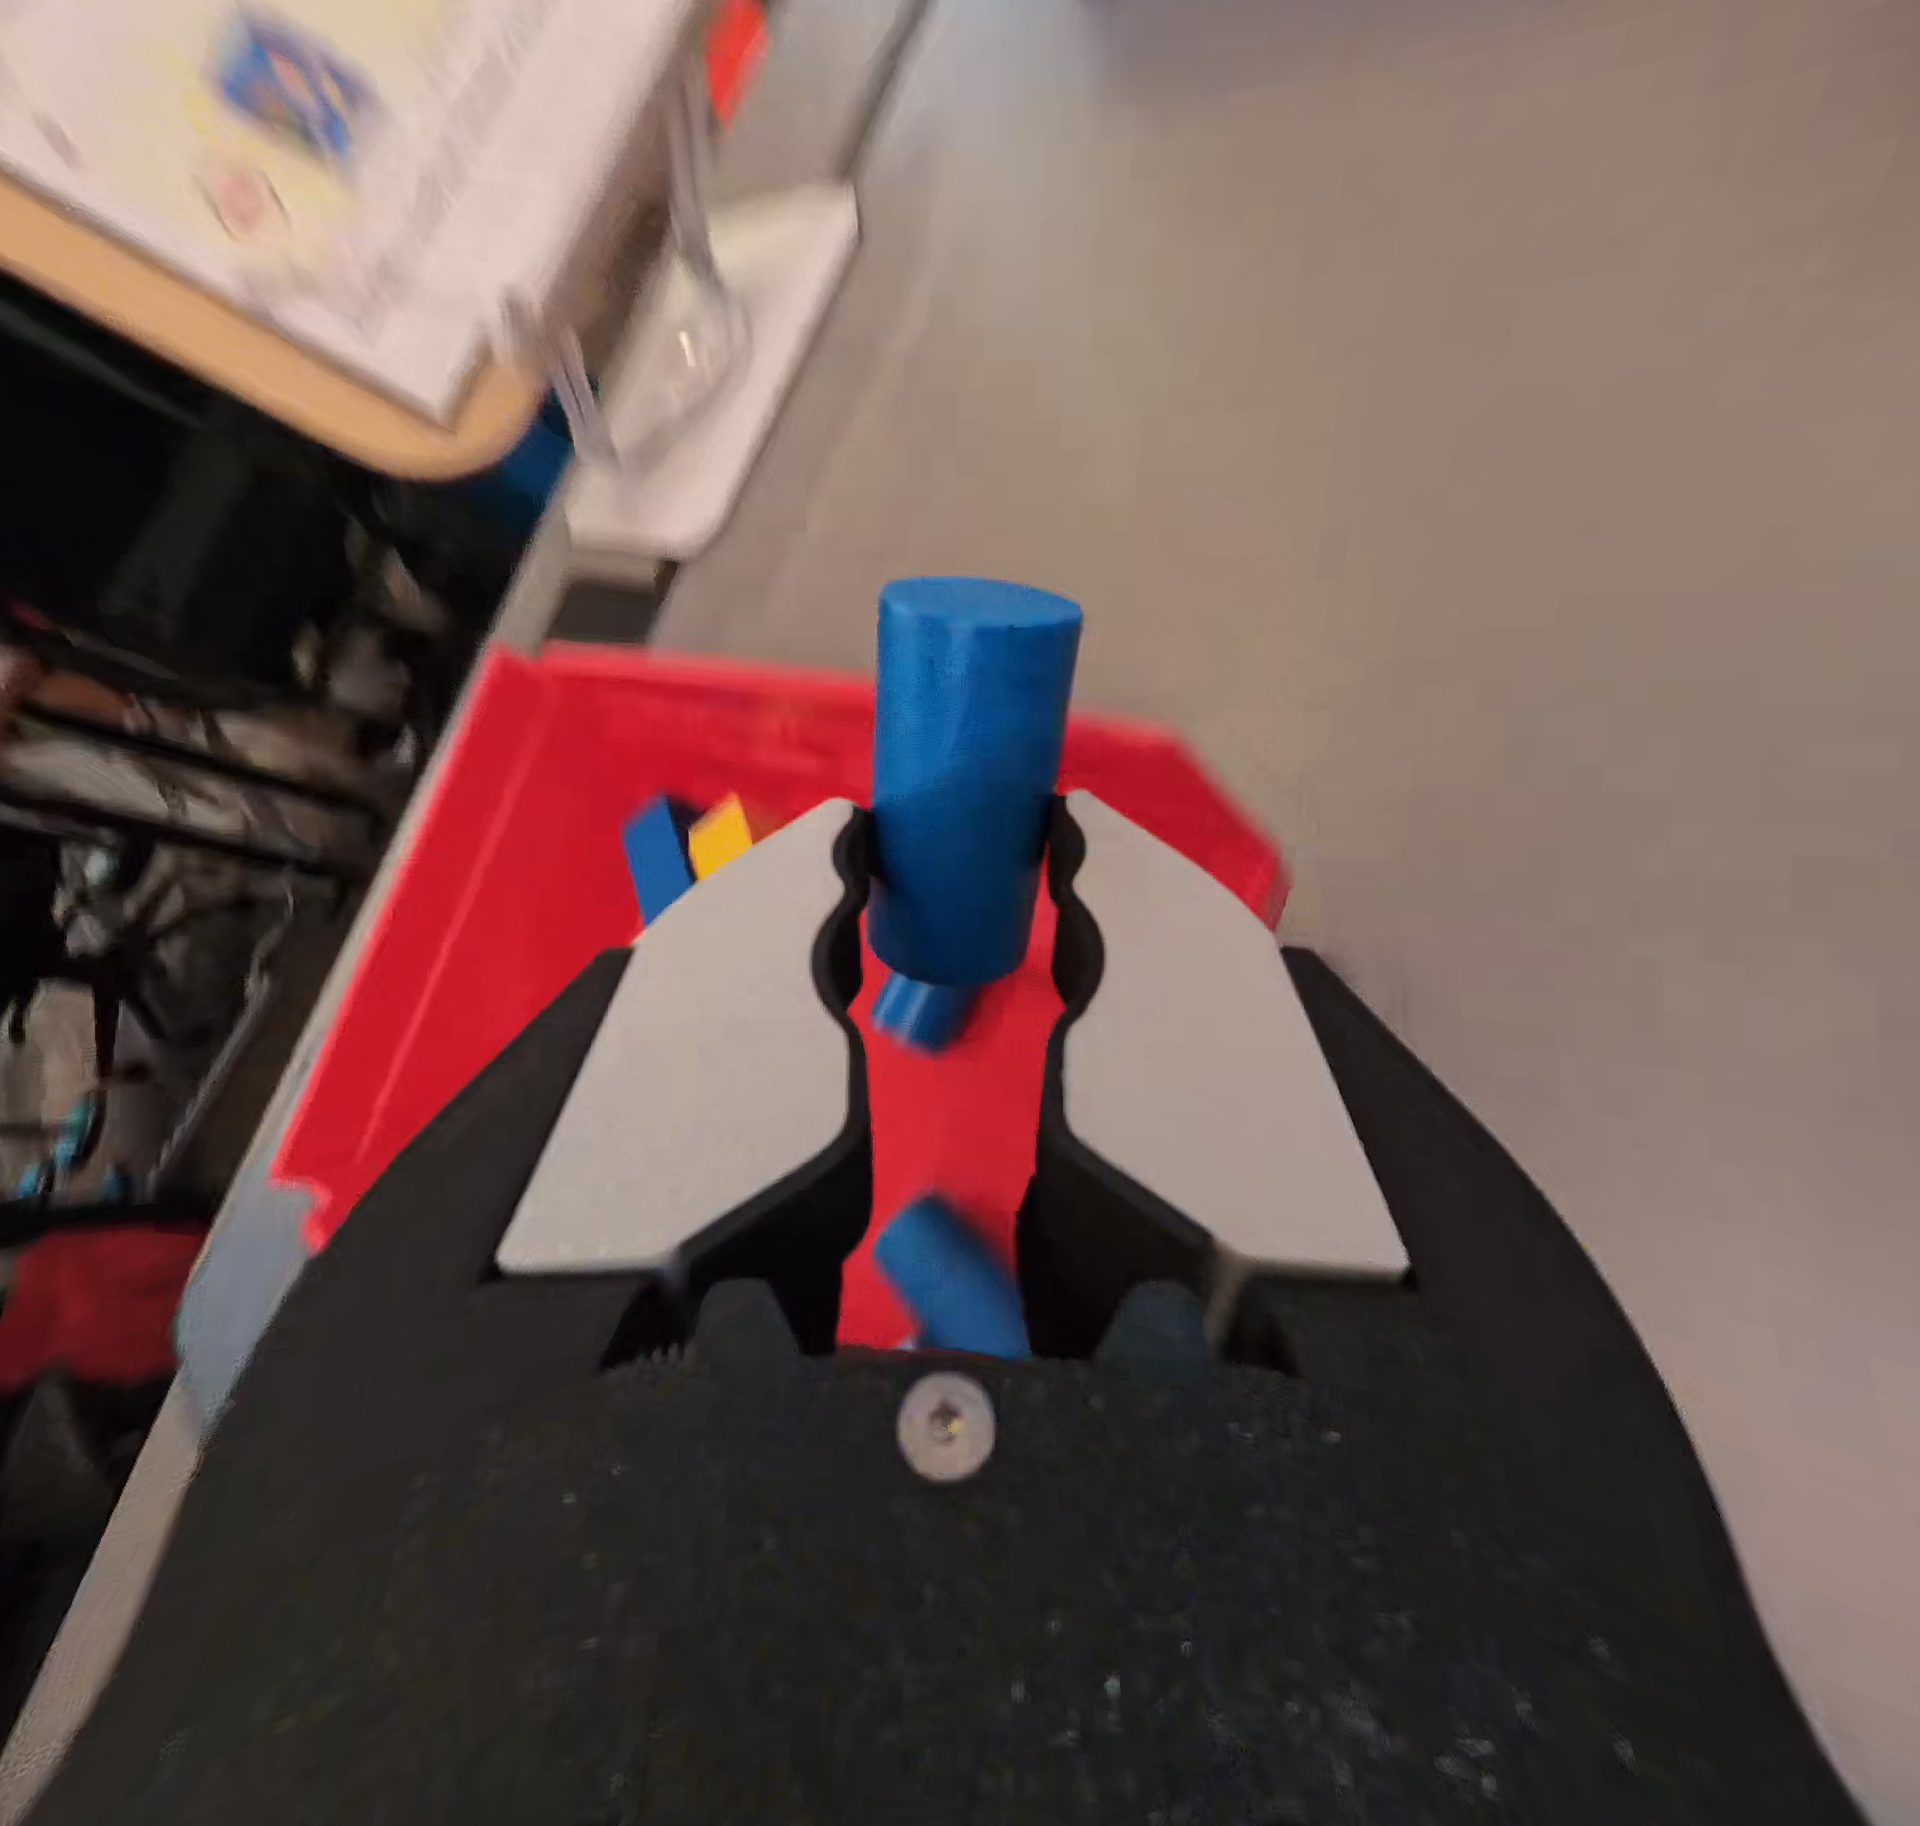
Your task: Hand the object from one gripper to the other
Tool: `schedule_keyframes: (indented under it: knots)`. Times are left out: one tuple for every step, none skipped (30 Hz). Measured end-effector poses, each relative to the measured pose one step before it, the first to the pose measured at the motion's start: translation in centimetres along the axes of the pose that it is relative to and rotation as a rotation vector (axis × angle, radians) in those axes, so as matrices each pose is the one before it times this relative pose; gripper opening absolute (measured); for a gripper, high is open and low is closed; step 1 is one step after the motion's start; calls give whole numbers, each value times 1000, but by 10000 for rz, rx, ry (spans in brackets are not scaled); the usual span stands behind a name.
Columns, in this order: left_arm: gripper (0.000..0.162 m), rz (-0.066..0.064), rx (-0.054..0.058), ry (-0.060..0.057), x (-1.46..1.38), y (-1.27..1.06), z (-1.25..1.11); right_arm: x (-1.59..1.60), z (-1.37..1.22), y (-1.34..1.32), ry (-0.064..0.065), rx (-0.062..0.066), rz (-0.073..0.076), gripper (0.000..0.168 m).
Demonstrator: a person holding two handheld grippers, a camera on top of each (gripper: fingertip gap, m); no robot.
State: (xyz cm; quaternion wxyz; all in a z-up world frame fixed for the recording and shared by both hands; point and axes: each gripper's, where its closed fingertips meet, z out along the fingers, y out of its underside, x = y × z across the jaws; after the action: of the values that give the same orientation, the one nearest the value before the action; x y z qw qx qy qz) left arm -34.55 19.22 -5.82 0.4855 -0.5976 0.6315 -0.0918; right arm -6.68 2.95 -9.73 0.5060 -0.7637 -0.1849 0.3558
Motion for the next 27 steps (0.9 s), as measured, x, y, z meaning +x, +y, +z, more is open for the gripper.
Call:
schedule_keyframes:
  knots:
    - [32,40,809,-67,775,-2130,-59,-1335,848,-723,-878,95,359,58]
    - [32,121,694,-5,956,-2091,236,-1172,972,-695,-858,57,497,59]
    - [32,168,577,112,1169,-2000,486,-1086,1081,-630,-862,-11,584,63]
    - [32,195,486,264,1345,-1938,700,-973,1150,-562,-858,-42,572,68]
    - [32,264,413,221,1198,-1896,880,-821,1157,-474,-822,-70,536,72]
    - [32,310,373,104,920,-1854,992,-629,1152,-444,-791,-28,478,76]
    - [32,298,292,194,917,-1693,1039,-340,1110,-385,-712,-5,477,83]
    - [32,305,163,229,870,-1398,1047,-219,980,-344,-697,17,556,90]
    - [32,311,54,106,600,-1093,1002,-386,770,-389,-799,113,543,91]
    - [32,231,-14,137,546,-797,911,-451,582,-406,-761,209,482,92]
    - [32,121,-59,239,628,-525,784,-468,372,-358,-618,263,302,94]
    - [32,111,-66,168,514,-329,628,-432,194,-162,-405,230,187,93]
    - [32,113,-19,69,358,-222,467,-431,-5,14,-250,122,43,93]
    - [32,28,39,78,336,-156,354,-295,-180,-42,-43,156,-135,94]
    - [32,-60,52,102,337,-110,317,-72,-271,37,124,64,-192,93]
    - [32,-70,36,43,254,-53,319,39,-266,223,157,-83,-104,90]
    - [32,-45,26,32,250,9,335,62,-205,395,105,-205,-17,85]
    - [32,-38,31,59,330,22,329,-34,-233,329,21,-168,-35,70]
    - [32,-53,29,-15,264,35,271,73,-280,182,80,-87,-65,66]
    - [33,-134,-70,-40,224,178,207,152,-246,106,96,3,-95,66]
    - [33,-330,-137,-27,282,280,92,297,-186,254,166,-115,-11,65]
    - [34,-539,-57,-54,260,204,-64,354,-125,243,209,-92,33,65]
    - [40,-742,126,-42,274,51,-225,360,-152,137,236,-35,35,65]
    - [53,-909,247,-36,304,63,-335,277,-238,50,221,-62,5,66]
    - [57,-942,190,-70,298,320,-383,217,-377,-125,285,-65,-79,65]
    - [57,-884,11,-161,243,727,-388,214,-532,-297,512,-165,-210,66]
    - [59,-826,-130,-289,97,1091,-380,34,-743,-663,653,-132,-320,66]
